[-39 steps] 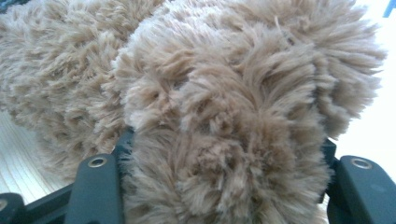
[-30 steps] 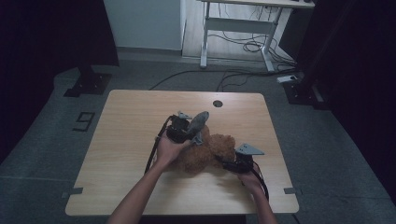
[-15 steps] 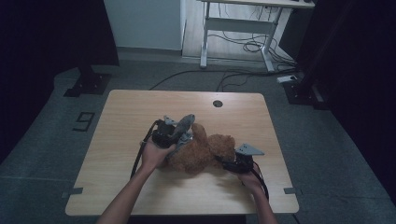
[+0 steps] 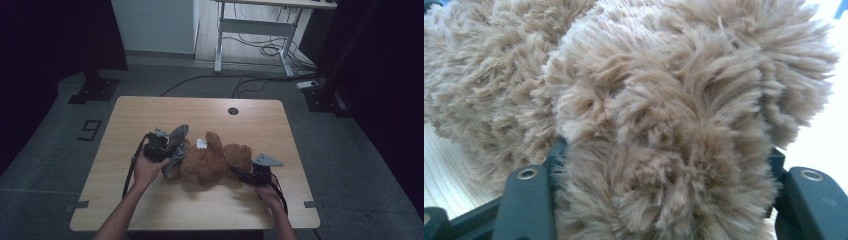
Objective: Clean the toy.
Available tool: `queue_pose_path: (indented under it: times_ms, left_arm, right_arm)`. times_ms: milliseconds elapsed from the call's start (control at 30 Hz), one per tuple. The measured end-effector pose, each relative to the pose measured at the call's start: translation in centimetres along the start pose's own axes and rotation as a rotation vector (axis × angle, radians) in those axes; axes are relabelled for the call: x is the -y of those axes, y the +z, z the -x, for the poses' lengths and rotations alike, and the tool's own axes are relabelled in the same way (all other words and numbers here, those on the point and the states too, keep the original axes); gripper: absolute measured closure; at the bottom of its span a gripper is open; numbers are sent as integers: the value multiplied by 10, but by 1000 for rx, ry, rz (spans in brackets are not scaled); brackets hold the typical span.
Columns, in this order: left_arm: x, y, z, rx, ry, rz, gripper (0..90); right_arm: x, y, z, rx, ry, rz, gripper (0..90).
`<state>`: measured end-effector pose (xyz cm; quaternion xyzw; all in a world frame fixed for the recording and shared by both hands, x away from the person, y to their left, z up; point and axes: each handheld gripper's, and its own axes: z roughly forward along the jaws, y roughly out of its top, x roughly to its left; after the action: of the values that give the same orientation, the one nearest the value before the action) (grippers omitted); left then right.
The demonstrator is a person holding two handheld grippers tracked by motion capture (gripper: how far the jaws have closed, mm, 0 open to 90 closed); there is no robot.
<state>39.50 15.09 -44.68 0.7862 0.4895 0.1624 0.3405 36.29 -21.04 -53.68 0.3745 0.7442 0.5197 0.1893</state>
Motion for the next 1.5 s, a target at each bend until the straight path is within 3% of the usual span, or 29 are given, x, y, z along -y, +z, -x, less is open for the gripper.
queue_pose_path:
  times_ms: [200,300,400,500,567,667,733,833,1000,1200,1300,1433,1500]
  left_arm:
    - [-35,-14,28,30,53,74,778]
    - [-51,-8,47,64,71,79,778]
    - [-56,9,63,103,77,44,776]
    - [-44,32,71,118,76,-7,777]
    - [-35,38,69,118,66,8,781]
    - [-26,32,69,130,77,22,783]
    - [-21,29,71,129,94,26,784]
    - [-10,25,73,139,111,40,786]
    - [6,15,75,154,108,81,786]
    - [14,8,88,119,166,102,787]
    - [22,2,93,120,187,119,787]
    - [31,-2,98,114,214,140,787]
    - [33,-3,98,116,208,147,788]
  right_arm:
    - [0,0,0,3,-1,3,357]
    - [0,0,-1,9,-6,0,357]
    - [0,0,-1,10,-9,3,355]
    - [-1,-1,-1,6,-14,-1,342]
    - [-1,-2,0,-3,-1,-5,293]
    - [-2,-4,2,-11,29,-6,198]
    - [-5,-6,4,-43,64,-10,138]
    - [-10,-12,6,-73,69,-18,98]
    - [-21,-24,6,-91,89,38,80]
    - [-36,-28,4,-71,58,40,63]
    - [-44,-27,8,-71,72,46,61]
    - [-56,-21,11,-79,67,-2,40]
    - [-59,-15,8,-105,50,-64,17]
